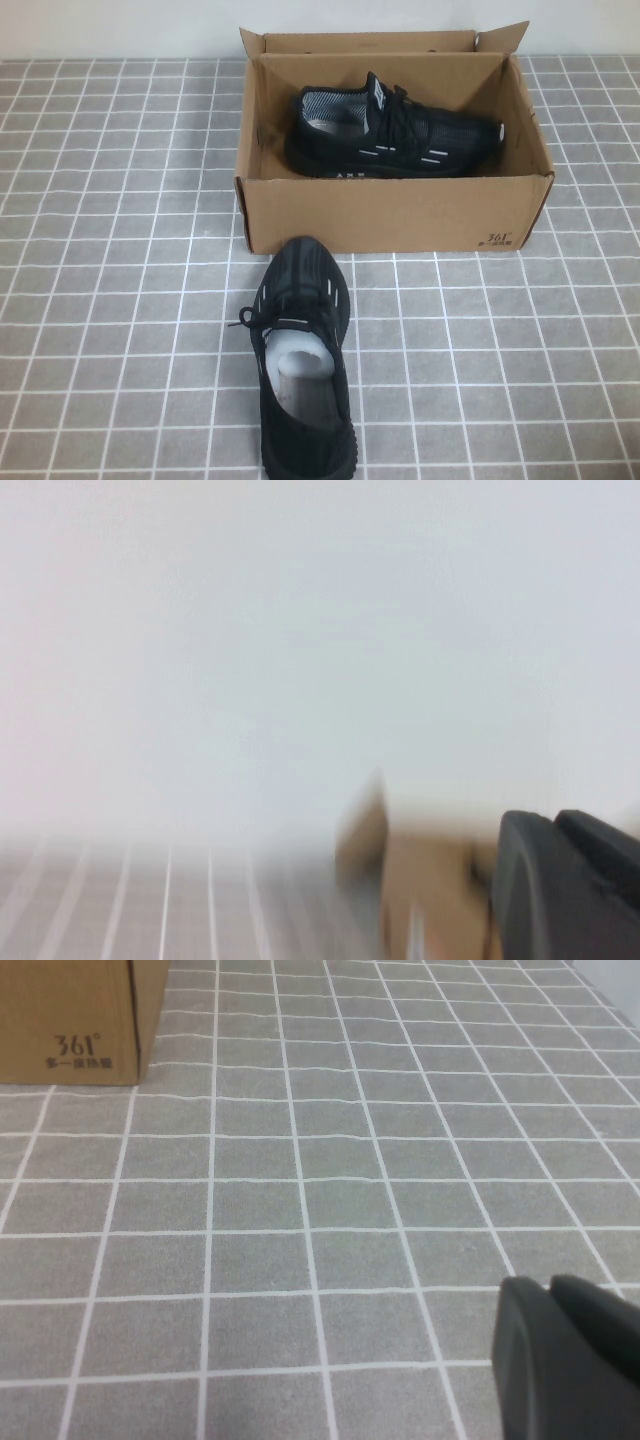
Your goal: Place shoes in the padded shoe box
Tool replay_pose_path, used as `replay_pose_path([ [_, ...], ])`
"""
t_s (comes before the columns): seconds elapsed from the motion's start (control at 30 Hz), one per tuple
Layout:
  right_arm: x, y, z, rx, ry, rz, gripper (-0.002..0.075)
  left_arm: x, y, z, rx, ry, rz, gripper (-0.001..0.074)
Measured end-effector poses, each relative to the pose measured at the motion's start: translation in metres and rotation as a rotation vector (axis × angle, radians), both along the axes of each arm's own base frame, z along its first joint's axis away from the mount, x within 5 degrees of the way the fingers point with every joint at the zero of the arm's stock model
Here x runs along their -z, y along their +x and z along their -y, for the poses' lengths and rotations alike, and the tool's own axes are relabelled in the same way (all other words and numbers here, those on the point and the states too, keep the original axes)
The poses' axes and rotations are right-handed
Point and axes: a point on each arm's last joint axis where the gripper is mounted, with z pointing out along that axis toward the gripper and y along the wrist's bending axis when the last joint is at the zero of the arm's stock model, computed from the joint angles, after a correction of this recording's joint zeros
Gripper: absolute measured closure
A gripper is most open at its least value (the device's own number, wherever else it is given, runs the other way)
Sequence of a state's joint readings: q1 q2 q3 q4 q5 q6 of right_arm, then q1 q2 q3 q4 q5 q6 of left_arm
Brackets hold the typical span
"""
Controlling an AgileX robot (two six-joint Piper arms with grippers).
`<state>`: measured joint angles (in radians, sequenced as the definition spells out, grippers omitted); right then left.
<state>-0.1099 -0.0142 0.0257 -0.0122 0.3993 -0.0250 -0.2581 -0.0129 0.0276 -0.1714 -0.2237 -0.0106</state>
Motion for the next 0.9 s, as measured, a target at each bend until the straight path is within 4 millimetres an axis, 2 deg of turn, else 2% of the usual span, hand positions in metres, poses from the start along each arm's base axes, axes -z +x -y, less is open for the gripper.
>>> replay_pose_path([
  [0.1,0.0,0.0,0.0,0.0,0.0,0.0,0.0734,-0.012,-0.004,-0.003,-0.017,-0.049,0.125,0.0739],
  [0.23,0.0,0.0,0.0,0.0,0.0,0.0,0.0734,-0.032,-0.009,-0.004,-0.011,-0.057,0.165,0.0739],
  [0.37,0.0,0.0,0.0,0.0,0.0,0.0,0.0734,-0.065,-0.018,-0.005,0.005,-0.052,0.182,0.0739],
  [0.5,0.0,0.0,0.0,0.0,0.0,0.0,0.0734,-0.101,-0.019,-0.001,0.024,0.049,0.056,0.0739],
  [0.63,0.0,0.0,0.0,0.0,0.0,0.0,0.0734,-0.12,-0.006,0.005,0.053,0.168,-0.187,0.0739],
  [0.8,0.0,0.0,0.0,0.0,0.0,0.0,0.0734,-0.133,0.013,0.011,0.066,0.195,-0.28,0.0739],
  [0.9,0.0,0.0,0.0,0.0,0.0,0.0,0.0734,-0.132,0.025,0.015,0.086,0.169,-0.333,0.0739],
])
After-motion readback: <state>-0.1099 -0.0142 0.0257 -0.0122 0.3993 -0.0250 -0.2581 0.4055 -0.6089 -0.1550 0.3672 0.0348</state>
